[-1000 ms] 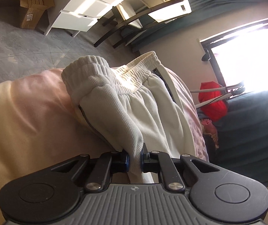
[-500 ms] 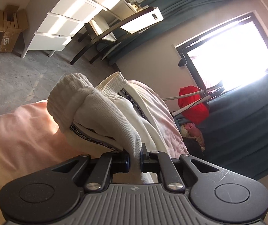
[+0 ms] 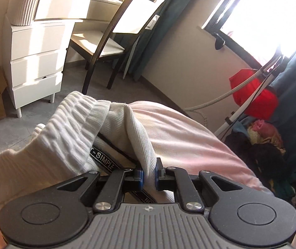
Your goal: Fold clothes
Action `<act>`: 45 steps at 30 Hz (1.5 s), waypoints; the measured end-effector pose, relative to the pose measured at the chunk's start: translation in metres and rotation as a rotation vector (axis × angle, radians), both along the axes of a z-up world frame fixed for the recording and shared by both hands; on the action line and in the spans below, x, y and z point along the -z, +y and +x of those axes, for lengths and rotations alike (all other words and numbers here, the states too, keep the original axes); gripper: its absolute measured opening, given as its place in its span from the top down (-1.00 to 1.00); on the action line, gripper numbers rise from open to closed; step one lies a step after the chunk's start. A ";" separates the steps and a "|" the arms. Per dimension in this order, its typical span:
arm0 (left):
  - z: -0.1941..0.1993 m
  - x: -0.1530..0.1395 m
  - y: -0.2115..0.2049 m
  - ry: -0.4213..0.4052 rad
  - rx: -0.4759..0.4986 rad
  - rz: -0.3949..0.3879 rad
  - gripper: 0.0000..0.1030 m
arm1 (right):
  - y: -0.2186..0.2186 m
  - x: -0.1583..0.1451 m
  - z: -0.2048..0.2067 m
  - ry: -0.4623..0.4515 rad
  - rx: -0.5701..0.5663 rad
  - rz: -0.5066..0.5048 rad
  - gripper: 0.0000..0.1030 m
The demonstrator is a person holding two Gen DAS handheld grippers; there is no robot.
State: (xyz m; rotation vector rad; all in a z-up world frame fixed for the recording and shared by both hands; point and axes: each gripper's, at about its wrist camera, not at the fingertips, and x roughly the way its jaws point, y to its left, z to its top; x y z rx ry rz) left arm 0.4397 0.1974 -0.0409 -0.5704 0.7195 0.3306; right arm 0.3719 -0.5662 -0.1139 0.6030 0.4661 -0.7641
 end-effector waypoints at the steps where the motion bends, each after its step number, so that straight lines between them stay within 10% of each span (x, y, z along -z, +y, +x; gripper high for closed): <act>1: 0.014 0.009 -0.004 0.033 0.004 0.018 0.78 | -0.001 0.008 0.021 0.028 -0.001 -0.016 0.88; 8: 0.041 0.030 -0.011 0.109 0.049 0.072 0.67 | -0.004 0.045 0.056 0.051 -0.085 -0.019 0.77; 14: 0.011 0.005 -0.015 0.057 0.162 0.117 -0.40 | -0.013 0.030 0.012 -0.112 -0.200 0.132 -0.10; 17: -0.024 -0.018 -0.019 0.029 0.198 0.168 -0.45 | -0.008 0.025 -0.041 -0.241 -0.205 0.190 -0.34; 28: -0.182 -0.049 0.029 -0.066 0.061 -0.159 -0.78 | 0.007 0.052 -0.212 -0.595 -0.105 0.556 -0.35; 35: -0.198 0.010 0.061 -0.012 -0.025 -0.511 -0.76 | 0.013 0.062 -0.214 -0.493 -0.158 0.658 -0.35; 45: -0.141 0.079 0.080 -0.066 -0.201 -0.540 -0.21 | 0.003 0.096 -0.148 -0.401 -0.152 0.523 -0.32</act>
